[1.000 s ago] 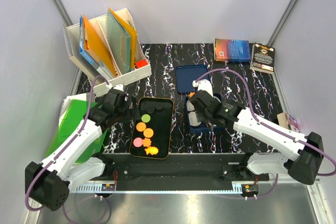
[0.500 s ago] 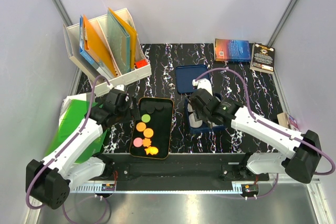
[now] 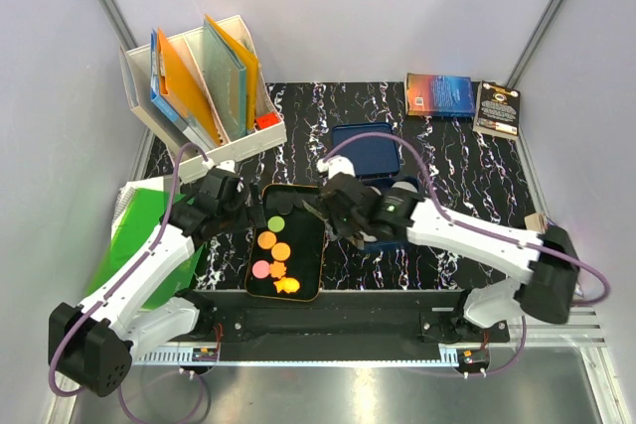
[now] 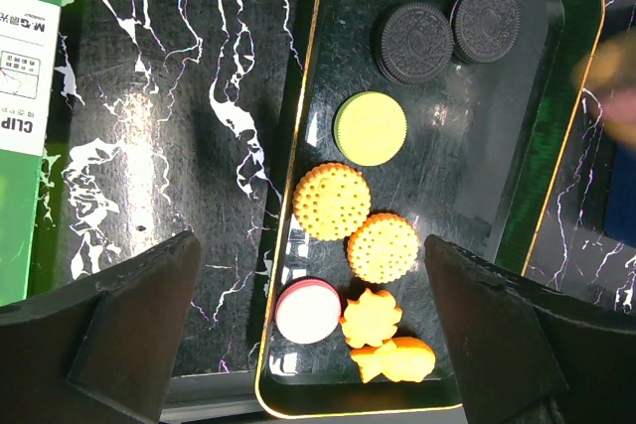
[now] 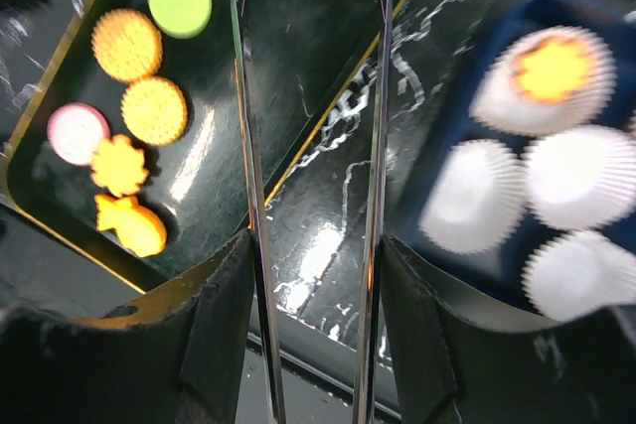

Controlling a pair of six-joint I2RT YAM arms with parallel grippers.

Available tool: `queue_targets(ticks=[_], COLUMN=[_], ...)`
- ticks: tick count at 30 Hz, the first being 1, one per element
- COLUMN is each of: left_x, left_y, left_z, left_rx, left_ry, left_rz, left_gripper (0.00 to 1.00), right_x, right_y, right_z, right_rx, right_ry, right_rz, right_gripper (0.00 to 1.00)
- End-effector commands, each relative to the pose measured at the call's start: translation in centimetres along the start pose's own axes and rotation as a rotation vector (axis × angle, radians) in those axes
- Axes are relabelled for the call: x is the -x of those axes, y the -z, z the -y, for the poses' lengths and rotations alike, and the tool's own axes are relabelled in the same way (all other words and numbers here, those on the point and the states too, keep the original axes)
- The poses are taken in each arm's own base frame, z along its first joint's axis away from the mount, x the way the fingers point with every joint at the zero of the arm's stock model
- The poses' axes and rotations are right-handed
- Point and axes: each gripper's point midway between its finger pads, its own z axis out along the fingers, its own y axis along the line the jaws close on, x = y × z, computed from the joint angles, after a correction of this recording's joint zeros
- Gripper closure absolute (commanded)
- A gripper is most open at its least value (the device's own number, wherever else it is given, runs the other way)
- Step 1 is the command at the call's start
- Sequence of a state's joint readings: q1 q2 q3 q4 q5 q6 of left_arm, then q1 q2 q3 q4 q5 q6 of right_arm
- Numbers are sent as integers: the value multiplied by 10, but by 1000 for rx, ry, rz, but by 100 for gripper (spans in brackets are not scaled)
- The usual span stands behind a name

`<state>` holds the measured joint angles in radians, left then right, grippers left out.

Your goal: Pack the cookies

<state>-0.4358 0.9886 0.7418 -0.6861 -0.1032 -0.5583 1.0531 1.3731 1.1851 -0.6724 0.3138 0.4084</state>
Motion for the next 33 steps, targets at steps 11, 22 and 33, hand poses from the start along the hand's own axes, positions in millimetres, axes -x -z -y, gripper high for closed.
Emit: queue_targets(ticks=[11, 22, 33], left_x=[3, 2, 2], left_y=[3, 2, 1], left_z=[6, 7, 7], left_rx=[-34, -35, -34], left_ry=[2, 1, 2], left_rz=[29, 19, 20], left_gripper=[1, 1, 1], right_x=[4, -5, -17], right_y=[-52, -74, -83], right_z=[-32, -20, -11], right_rx=[32, -56, -71], right_ry=[49, 63, 32], right_rz=[-36, -60, -106], right_gripper=[42, 42, 46])
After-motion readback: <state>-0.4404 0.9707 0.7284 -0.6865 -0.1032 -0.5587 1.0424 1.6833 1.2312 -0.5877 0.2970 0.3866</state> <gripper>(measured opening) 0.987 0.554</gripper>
